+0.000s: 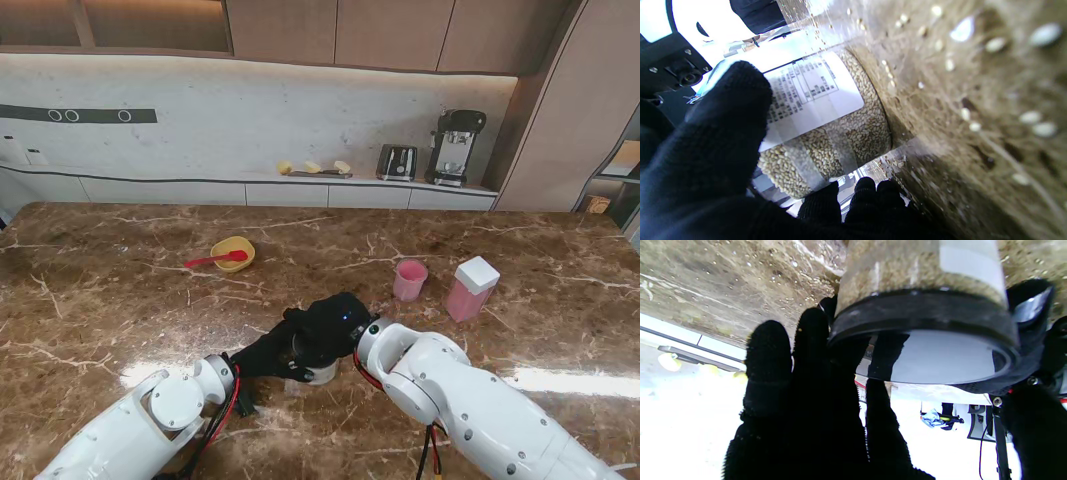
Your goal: Measure grain into the airtight container
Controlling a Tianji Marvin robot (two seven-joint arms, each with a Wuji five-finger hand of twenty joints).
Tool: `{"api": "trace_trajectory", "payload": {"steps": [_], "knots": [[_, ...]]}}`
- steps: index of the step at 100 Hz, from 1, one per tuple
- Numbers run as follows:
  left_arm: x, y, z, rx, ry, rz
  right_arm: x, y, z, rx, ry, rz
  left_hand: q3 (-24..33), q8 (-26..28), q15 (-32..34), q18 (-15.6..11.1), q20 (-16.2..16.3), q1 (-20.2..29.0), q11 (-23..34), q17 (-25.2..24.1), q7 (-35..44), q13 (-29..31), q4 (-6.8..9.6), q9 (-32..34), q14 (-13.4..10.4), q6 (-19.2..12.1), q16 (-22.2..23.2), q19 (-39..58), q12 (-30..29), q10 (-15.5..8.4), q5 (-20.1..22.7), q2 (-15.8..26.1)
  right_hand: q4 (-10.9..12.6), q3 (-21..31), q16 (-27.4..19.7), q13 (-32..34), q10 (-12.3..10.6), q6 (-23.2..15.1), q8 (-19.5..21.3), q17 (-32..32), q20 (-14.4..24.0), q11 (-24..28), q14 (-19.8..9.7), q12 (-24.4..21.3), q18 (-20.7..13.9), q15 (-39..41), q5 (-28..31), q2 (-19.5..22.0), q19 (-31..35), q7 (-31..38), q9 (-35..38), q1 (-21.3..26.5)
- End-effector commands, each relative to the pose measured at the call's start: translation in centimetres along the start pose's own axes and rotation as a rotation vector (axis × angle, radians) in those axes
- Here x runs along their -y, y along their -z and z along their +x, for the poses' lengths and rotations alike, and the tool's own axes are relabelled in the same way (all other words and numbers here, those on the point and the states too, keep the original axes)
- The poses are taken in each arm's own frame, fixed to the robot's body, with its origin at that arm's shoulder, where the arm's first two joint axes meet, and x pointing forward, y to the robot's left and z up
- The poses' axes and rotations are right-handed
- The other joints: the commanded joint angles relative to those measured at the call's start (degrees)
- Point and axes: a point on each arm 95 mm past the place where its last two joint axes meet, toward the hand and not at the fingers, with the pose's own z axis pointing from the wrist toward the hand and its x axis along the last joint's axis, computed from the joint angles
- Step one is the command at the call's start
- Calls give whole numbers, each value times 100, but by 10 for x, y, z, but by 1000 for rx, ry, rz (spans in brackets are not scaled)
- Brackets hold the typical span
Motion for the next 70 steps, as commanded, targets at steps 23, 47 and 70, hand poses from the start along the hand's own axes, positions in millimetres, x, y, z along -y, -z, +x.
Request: {"api": "trace_trajectory", "payload": {"steps": [23,47,70], "knots": [[-31,15,-34,113,32,-65,-13,17,4,21,23,-37,248,105,102,2838,337,149,-30,833,3063,-83,211,-112,1446,-377,70,1126,96,15,96,441,280,-15,-1191,-3056,-502,-344,151,-2745,101,-1370,115,-744,277,-2279,-1079,475,-2393,-482,-2279,-602],[-31,15,-34,112,32,-66,-32,31,-3,-47,-24,24,214,104,104,2841,335,152,-31,834,3058,-84,215,-114,1451,-372,72,1131,92,16,91,450,165,219,-1404,-3739,-292,-317,340,-3160,180,-1595,232,-827,338,-2421,-1140,-1624,-2847,-481,-3082,1349],[-31,14,-34,107,29,-63,-31,30,-11,-106,1,136,203,108,106,2841,335,161,-31,834,3063,-86,219,-114,1455,-377,73,1138,91,20,90,448,-234,1827,-1391,-3445,-142,-494,609,-2534,206,-1092,184,-763,207,-2075,-1121,-2908,-2735,-407,-3351,3441]]}}
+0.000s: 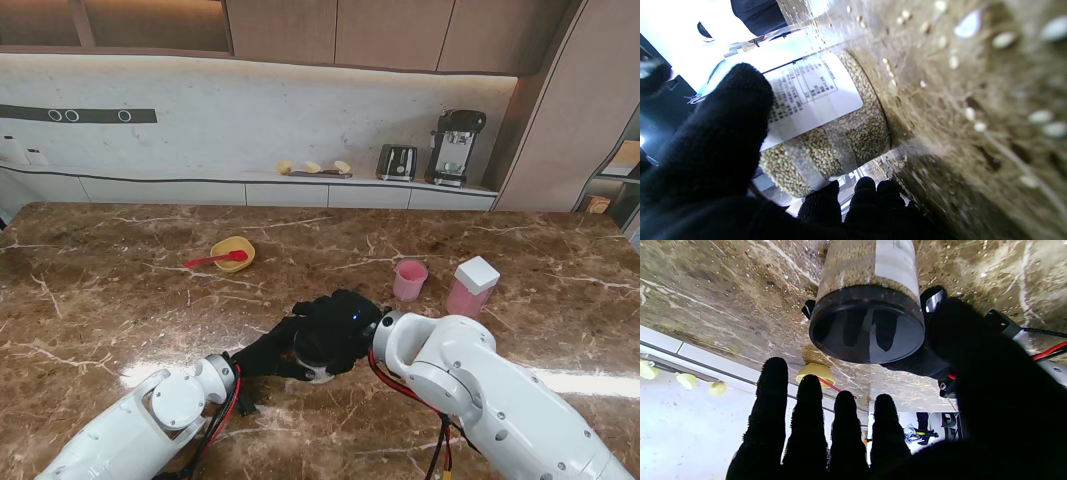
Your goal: Measure grain into the airtight container
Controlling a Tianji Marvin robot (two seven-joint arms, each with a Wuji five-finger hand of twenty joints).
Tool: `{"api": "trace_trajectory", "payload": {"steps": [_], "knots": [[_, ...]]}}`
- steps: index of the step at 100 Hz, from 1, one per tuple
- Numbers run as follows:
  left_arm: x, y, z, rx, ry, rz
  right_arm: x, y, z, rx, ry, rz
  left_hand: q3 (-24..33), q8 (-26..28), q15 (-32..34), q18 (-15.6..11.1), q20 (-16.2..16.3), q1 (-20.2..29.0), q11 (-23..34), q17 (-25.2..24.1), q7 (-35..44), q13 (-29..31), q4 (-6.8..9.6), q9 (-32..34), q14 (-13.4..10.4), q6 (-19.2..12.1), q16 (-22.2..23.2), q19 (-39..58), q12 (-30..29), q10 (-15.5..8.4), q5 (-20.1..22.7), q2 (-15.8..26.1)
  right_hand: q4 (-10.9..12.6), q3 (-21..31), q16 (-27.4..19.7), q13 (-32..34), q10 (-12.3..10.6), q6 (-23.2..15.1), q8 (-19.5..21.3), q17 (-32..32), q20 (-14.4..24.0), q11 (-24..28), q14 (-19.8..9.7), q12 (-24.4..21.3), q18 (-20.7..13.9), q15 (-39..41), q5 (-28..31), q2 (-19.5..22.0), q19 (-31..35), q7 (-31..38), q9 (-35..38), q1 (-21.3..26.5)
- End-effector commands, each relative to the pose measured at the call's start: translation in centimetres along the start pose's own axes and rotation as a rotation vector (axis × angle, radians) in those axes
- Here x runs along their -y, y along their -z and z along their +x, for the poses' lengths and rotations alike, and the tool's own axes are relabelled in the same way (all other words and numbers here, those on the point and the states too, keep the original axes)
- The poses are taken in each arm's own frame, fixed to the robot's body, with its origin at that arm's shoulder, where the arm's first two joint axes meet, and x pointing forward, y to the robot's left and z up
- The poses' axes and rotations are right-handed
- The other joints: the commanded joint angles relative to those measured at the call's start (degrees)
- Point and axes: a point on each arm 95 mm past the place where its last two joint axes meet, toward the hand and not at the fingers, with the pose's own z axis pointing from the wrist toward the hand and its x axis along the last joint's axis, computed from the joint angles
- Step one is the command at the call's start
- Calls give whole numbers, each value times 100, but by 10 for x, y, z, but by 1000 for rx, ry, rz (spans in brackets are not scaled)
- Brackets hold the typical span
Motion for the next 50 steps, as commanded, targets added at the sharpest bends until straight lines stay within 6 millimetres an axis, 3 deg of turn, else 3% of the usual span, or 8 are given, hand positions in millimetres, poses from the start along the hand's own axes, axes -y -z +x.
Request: {"api": "trace_trajectory", "payload": {"steps": [1,11,40,50], "knots": [[-31,16,-34,109,30,-64,4,-2,-7,8,0,30,204,108,106,2841,333,164,-31,834,3066,-85,220,-114,1458,-421,73,1138,41,21,92,385,-388,1285,-17,145,104,-97,196,240,108,225,4,41,-41,153,-57,-574,128,68,-234,115],[-31,15,-34,108,28,-64,10,-7,-11,-4,-9,59,204,108,110,2838,332,164,-31,835,3067,-80,220,-113,1449,-434,75,1140,41,15,94,385,-516,1827,218,412,83,-181,489,576,75,633,-144,291,-177,441,-283,-702,328,206,-386,218],[-31,16,-34,110,28,-61,17,-17,-14,-37,-25,124,220,110,114,2844,327,159,-29,833,3065,-79,218,-112,1452,-441,75,1142,43,11,94,360,-495,1977,452,919,-103,-518,653,1059,50,970,-297,407,-283,798,-145,-583,588,333,-156,423],[-32,16,-34,111,29,-63,21,-20,-13,-39,-31,114,228,108,113,2841,325,158,-32,833,3060,-80,217,-114,1455,-441,73,1141,42,16,91,363,-455,2065,808,1233,-215,-571,823,1277,-1,1363,-485,724,-396,1215,203,-157,874,577,129,245]]}}
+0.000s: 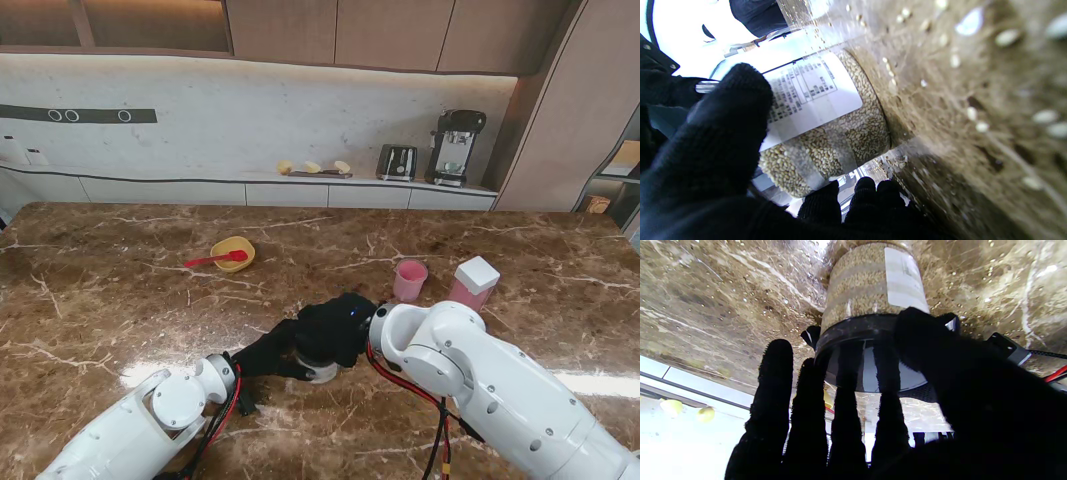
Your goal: Measure grain into the airtight container
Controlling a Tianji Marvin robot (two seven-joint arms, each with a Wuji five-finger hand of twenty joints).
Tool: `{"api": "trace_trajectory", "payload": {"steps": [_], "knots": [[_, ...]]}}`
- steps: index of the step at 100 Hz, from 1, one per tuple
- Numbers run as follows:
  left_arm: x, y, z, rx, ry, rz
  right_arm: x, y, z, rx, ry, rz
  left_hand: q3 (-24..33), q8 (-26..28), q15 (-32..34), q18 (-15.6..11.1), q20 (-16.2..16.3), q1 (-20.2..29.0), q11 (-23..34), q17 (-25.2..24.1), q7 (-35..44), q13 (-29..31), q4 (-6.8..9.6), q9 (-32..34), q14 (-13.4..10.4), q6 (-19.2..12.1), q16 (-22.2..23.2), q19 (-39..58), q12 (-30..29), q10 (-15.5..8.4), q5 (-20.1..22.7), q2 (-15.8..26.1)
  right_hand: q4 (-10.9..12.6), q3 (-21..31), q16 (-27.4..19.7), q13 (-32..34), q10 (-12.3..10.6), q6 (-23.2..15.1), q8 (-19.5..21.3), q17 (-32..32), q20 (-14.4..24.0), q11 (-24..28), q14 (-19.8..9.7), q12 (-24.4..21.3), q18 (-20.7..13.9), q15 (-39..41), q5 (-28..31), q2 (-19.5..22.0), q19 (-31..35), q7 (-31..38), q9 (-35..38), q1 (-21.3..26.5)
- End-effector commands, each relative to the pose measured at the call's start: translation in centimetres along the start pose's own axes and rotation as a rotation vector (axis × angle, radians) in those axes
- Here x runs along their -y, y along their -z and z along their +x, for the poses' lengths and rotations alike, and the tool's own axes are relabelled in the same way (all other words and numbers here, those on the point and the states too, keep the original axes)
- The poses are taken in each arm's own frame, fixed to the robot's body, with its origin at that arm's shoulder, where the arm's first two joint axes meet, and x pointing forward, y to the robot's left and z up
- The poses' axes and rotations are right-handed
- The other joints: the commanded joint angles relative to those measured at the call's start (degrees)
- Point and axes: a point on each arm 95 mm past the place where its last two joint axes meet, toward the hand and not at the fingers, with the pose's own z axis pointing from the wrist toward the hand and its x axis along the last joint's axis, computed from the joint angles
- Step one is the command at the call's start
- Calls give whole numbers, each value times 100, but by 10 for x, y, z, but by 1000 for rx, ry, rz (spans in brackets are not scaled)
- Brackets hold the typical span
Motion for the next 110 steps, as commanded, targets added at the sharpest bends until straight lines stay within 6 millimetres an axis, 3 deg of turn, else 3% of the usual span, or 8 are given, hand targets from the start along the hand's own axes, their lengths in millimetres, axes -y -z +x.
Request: {"api": "trace_trajectory", "payload": {"steps": [1,28,42,53,70,84,95,110], "knots": [[-31,17,-34,113,31,-65,11,-3,1,1,-15,16,229,107,111,2844,299,169,-31,832,3059,-83,217,-114,1457,-429,71,1141,41,15,91,360,-74,329,350,539,-144,-95,197,221,-2,308,-403,287,-115,617,219,253,333,182,185,12],[-33,17,-34,108,33,-73,21,-12,9,30,-39,-53,221,107,103,2842,292,149,-35,832,3057,-84,214,-113,1446,-416,65,1135,35,10,92,387,-184,-675,1311,2186,-453,576,630,1316,369,1090,-781,1044,-230,2446,1103,1110,1931,763,2005,-1391],[-33,17,-33,106,33,-74,28,-15,14,77,-44,-58,202,107,107,2842,292,144,-32,832,3053,-81,216,-113,1446,-415,67,1136,37,13,90,403,173,-2540,1227,2801,-421,701,251,1797,82,1112,-628,1074,-295,2710,1523,2107,2629,829,3045,-2390],[-34,17,-33,106,34,-76,33,-19,19,96,-39,-56,176,103,107,2844,294,142,-34,833,3041,-84,222,-115,1454,-405,67,1139,35,16,80,429,367,-2486,1197,2807,-399,805,-97,1819,-97,807,-586,957,-378,2607,1302,2214,2653,573,3055,-3208],[-34,17,-33,107,34,-76,35,-20,22,116,-38,-81,150,102,109,2847,297,145,-33,833,3036,-82,229,-113,1450,-404,70,1144,33,18,79,433,430,-2231,1158,2330,-334,873,-355,1425,-167,331,-360,797,-247,2142,658,2657,2313,197,2482,-4078],[-33,17,-33,109,33,-75,28,-13,23,135,-17,-141,130,103,109,2847,299,153,-30,833,3035,-83,233,-112,1448,-400,70,1147,35,16,79,430,483,-2278,378,1132,-190,705,-374,204,-184,-733,79,84,223,313,-89,3008,960,-219,1418,-4393],[-34,17,-32,109,33,-71,15,-3,24,159,-12,-178,128,104,111,2849,301,157,-31,833,3033,-80,235,-113,1448,-409,72,1150,36,17,75,428,491,-2317,-132,248,-106,600,-336,-533,-164,-1224,224,-276,459,-487,-387,3015,269,-411,746,-4273],[-33,17,-32,107,30,-74,-2,12,22,178,-18,-182,137,108,113,2853,304,152,-30,836,3038,-80,234,-113,1447,-420,73,1156,37,13,75,412,482,-2255,-322,-182,-98,549,-387,-969,-40,-1445,185,-441,446,-697,-426,2478,8,-557,451,-3662]]}}
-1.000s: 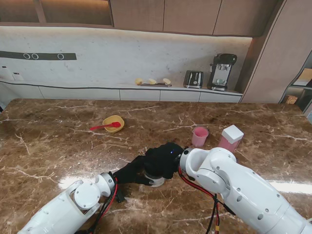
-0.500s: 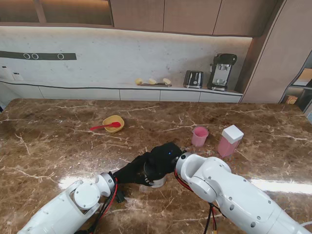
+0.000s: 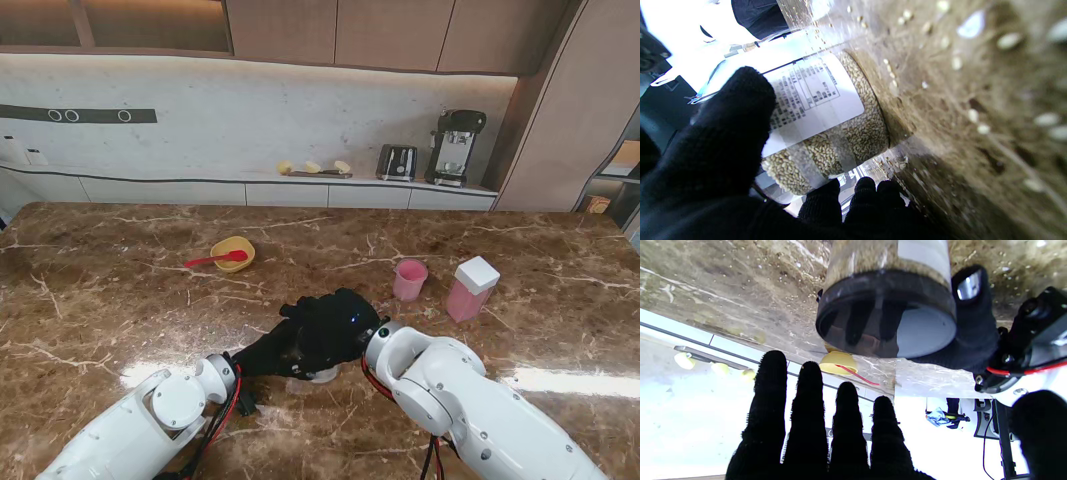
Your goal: Measure grain into the airtight container
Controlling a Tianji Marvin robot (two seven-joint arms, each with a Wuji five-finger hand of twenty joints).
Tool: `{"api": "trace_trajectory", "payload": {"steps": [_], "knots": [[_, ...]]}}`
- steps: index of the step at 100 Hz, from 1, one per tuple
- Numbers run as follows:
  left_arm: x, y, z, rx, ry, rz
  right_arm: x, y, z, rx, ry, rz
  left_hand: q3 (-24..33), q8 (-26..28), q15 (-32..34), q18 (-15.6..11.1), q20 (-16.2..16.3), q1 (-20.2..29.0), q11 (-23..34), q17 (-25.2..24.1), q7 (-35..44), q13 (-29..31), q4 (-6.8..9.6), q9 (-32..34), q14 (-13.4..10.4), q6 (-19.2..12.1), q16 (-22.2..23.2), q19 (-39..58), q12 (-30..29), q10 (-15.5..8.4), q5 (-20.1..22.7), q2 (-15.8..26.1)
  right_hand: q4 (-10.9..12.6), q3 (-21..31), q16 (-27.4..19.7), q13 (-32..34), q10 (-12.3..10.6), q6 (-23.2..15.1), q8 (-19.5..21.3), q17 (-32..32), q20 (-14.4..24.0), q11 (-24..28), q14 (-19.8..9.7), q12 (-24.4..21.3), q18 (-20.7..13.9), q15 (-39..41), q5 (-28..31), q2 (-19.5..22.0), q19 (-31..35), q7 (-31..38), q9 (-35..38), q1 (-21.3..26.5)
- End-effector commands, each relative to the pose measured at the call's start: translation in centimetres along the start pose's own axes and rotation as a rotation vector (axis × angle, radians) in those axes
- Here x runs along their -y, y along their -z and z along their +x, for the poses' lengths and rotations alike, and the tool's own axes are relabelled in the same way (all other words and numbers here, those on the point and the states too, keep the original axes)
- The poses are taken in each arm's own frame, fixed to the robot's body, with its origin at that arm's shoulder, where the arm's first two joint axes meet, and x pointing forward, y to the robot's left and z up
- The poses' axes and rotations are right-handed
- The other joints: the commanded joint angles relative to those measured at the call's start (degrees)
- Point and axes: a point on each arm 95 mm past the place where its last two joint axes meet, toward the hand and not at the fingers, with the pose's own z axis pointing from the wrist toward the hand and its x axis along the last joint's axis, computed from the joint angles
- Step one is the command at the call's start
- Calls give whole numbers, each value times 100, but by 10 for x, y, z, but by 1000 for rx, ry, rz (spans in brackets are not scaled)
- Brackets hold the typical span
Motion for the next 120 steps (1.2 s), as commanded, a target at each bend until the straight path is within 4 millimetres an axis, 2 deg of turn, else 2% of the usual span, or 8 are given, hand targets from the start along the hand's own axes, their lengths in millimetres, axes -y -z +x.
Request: {"api": "trace_trajectory", "payload": {"steps": [1,18,31,37,46,53,95,120], "knots": [[-33,17,-32,107,30,-72,-8,3,-1,3,-11,14,140,105,113,2849,304,130,-31,836,3038,-81,236,-114,1449,-513,73,1157,37,14,72,292,215,79,-126,-222,-51,-21,-56,-178,56,-108,76,-151,94,-102,-218,-304,-135,-183,-218,212],[-32,16,-32,107,27,-72,-17,9,-7,-25,-17,60,154,106,111,2843,304,129,-33,834,3037,-81,234,-114,1437,-510,71,1160,36,4,70,290,104,107,-192,-275,64,-90,-241,-238,130,-95,115,-210,112,-92,58,-1946,-439,-323,-321,1824],[-32,16,-32,104,25,-73,-15,7,-12,-65,-8,130,170,109,111,2854,304,134,-33,835,3041,-81,234,-113,1441,-510,70,1164,35,6,71,278,96,-396,-227,-51,80,-366,-809,-29,237,-27,93,-375,95,1,478,-2231,-451,-423,-212,3795],[-32,16,-32,104,24,-73,-12,5,-15,-75,-7,159,176,108,108,2841,303,132,-33,834,3040,-83,234,-114,1440,-506,69,1165,35,5,71,289,-35,-255,-174,85,94,-454,-842,188,263,62,47,-348,9,89,498,-2357,-335,-400,-237,4101],[-32,16,-32,106,23,-73,-5,2,-18,-82,-14,186,182,108,106,2846,298,135,-33,834,3040,-83,233,-113,1445,-506,67,1163,34,11,72,282,-370,1690,-61,278,88,-558,-759,457,187,245,-10,-287,-92,201,479,-3110,-160,-216,-274,3793],[-32,16,-32,107,22,-75,0,-1,-20,-88,-12,206,185,107,106,2844,297,133,-35,835,3039,-81,232,-114,1449,-503,66,1164,31,7,70,282,-462,2046,-7,391,74,-696,-628,582,135,352,-54,-234,-134,271,478,-3223,-122,-73,-252,3732],[-33,16,-32,109,22,-83,22,-13,-17,-108,-71,161,159,103,108,2845,289,134,-32,834,3030,-82,233,-113,1444,-500,68,1160,30,12,62,310,-406,2312,895,1383,-208,-1255,617,1565,-22,1633,-516,779,-580,1538,1411,-2731,728,1214,804,3835],[-35,16,-30,106,24,-86,32,-16,-12,-76,-107,100,156,121,113,2843,294,127,-26,835,3064,-79,236,-111,1446,-506,73,1169,40,9,86,350,-381,1194,1196,2179,-233,-295,736,2197,4,2055,-527,1024,-632,2302,1979,-1778,1577,1608,1934,2241]]}}
